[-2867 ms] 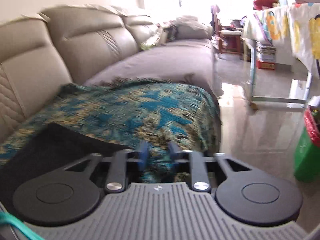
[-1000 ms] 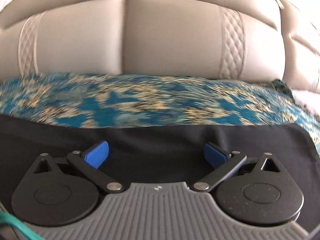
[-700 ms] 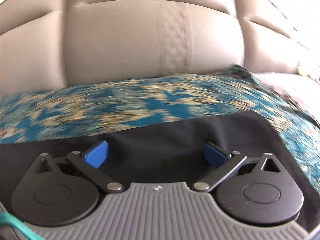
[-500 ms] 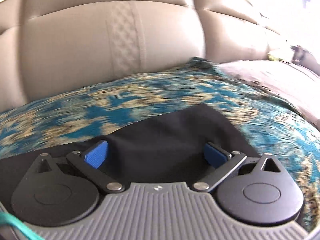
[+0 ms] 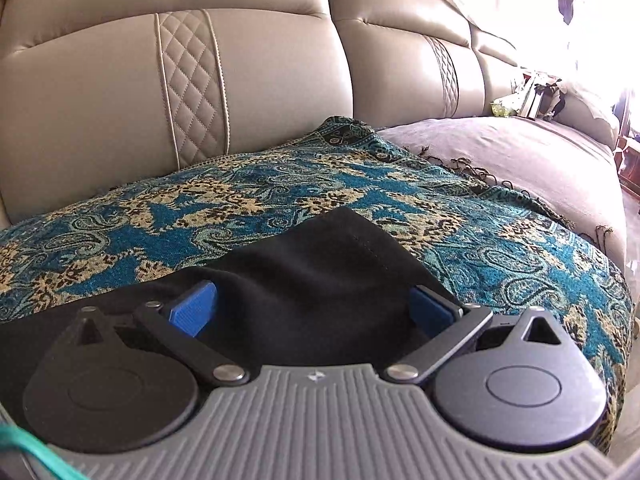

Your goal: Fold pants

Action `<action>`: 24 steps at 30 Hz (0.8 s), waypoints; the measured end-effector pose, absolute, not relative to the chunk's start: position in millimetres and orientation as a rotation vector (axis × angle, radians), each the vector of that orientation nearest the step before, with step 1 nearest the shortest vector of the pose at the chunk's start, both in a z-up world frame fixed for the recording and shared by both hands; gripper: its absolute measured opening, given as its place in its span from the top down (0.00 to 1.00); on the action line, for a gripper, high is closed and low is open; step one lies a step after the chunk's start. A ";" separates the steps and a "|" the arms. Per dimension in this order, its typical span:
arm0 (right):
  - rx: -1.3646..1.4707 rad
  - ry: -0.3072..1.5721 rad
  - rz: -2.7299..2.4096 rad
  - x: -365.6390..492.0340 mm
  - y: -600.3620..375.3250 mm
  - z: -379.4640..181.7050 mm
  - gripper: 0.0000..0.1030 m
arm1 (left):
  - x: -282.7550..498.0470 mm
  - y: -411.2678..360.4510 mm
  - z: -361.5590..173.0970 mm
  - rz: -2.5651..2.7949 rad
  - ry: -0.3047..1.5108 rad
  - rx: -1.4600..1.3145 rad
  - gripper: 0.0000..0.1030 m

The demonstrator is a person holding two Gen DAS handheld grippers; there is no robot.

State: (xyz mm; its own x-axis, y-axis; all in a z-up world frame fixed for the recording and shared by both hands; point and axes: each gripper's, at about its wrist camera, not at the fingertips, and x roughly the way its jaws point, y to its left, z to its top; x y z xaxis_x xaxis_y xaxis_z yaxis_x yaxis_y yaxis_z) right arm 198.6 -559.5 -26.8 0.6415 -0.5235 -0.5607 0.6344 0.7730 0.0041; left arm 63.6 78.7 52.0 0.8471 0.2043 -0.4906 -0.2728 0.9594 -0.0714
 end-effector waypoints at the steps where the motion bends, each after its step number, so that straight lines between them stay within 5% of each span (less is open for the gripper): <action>1: 0.204 0.568 -0.668 198.2 -557.3 -25.9 0.00 | 54.1 91.1 52.1 0.294 0.498 -0.164 0.10; 9: 0.200 0.427 -0.417 188.9 -483.7 11.6 0.00 | 23.4 179.9 44.8 0.474 0.510 -0.401 0.16; 18: 0.084 0.342 -0.110 209.1 -362.8 28.5 0.00 | 90.4 218.9 29.9 0.530 0.613 -0.494 0.12; 21: 0.050 0.354 -0.017 216.6 -330.3 28.1 0.00 | 91.3 210.6 40.7 0.597 0.582 -0.430 0.95; 24: 0.035 0.371 0.077 222.1 -301.5 26.4 0.00 | 67.9 205.0 50.7 0.589 0.531 -0.416 0.96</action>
